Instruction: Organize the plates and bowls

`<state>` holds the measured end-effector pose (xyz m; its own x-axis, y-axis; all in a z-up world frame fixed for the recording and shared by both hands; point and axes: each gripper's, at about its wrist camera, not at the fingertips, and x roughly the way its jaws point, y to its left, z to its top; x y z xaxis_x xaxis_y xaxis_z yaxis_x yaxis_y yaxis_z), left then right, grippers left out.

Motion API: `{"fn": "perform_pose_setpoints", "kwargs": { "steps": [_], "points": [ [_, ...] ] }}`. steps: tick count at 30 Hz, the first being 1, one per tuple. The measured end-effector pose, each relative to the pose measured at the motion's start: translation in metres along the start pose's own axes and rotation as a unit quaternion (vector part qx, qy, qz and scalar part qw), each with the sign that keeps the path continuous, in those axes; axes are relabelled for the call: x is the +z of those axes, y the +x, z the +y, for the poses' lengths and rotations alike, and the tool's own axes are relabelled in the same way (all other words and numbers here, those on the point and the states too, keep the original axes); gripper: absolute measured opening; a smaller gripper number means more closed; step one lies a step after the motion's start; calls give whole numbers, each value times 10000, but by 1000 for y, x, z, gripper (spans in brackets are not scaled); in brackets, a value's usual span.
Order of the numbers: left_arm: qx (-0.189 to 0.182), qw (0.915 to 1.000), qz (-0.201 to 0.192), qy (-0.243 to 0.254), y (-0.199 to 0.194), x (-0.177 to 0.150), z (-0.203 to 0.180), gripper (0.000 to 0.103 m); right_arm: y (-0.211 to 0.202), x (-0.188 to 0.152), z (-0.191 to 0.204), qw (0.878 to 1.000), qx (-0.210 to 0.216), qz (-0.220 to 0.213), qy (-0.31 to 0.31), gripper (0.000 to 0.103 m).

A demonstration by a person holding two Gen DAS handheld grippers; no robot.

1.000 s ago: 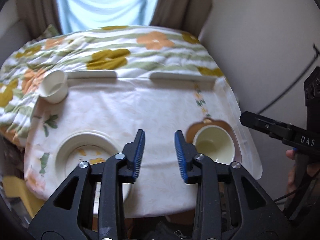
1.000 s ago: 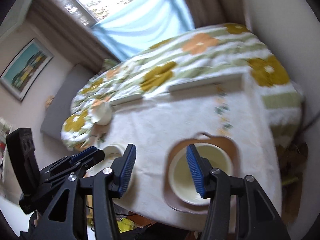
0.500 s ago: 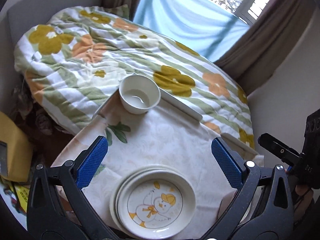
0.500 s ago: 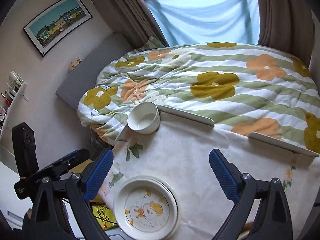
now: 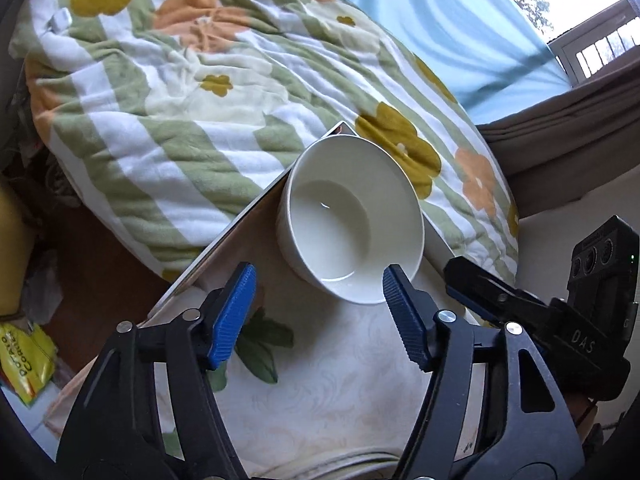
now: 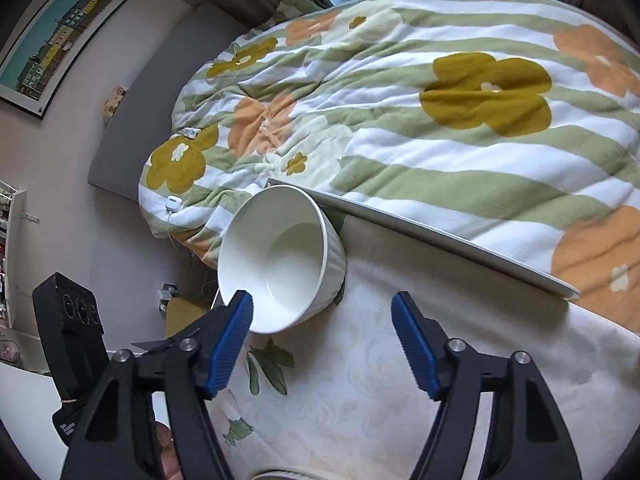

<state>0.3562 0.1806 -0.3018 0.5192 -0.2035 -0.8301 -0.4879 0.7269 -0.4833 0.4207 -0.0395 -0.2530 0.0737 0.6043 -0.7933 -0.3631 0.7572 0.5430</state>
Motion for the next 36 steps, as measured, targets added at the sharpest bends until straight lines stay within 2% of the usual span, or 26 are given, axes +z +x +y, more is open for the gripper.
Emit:
{"fn": "perform_pose_setpoints", "kwargs": {
  "steps": [4, 6, 10, 12, 13, 14, 27, 31, 36],
  "points": [
    [56, 10000, 49, -15, 15, 11, 5, 40, 27, 9, -6, 9997, 12, 177, 149, 57],
    [123, 9999, 70, 37, 21, 14, 6, 29, 35, 12, -6, 9997, -13, 204, 147, 53],
    [193, 9997, 121, 13, 28, 17, 11, 23, 49, 17, -6, 9994, 35, 289, 172, 44],
    [162, 9998, 130, -3, 31, 19, 13, 23, 55, 19, -4, 9993, -43, 359, 94, 34],
    [175, 9998, 131, 24, 30, 20, 13, 23, 58, 20, -4, 9992, -91, 393, 65, 25],
    [196, 9997, 125, 67, 31, 21, 13, 22, 60, 19, -4, 9991, -75, 402, 81, 21],
    [400, 9973, -53, 609, 20, 16, -6, 22, 47, 12, 0, 10000, -81, 30, -29, 21],
    [400, 9959, -195, 790, 2, 9, -19, 22, 28, 4, 4, 9999, -45, -137, -70, 21],
    [286, 9941, -361, 978, -35, -13, -43, 22, -15, -17, 11, 9992, 8, -401, -86, 21]
  ]
}}
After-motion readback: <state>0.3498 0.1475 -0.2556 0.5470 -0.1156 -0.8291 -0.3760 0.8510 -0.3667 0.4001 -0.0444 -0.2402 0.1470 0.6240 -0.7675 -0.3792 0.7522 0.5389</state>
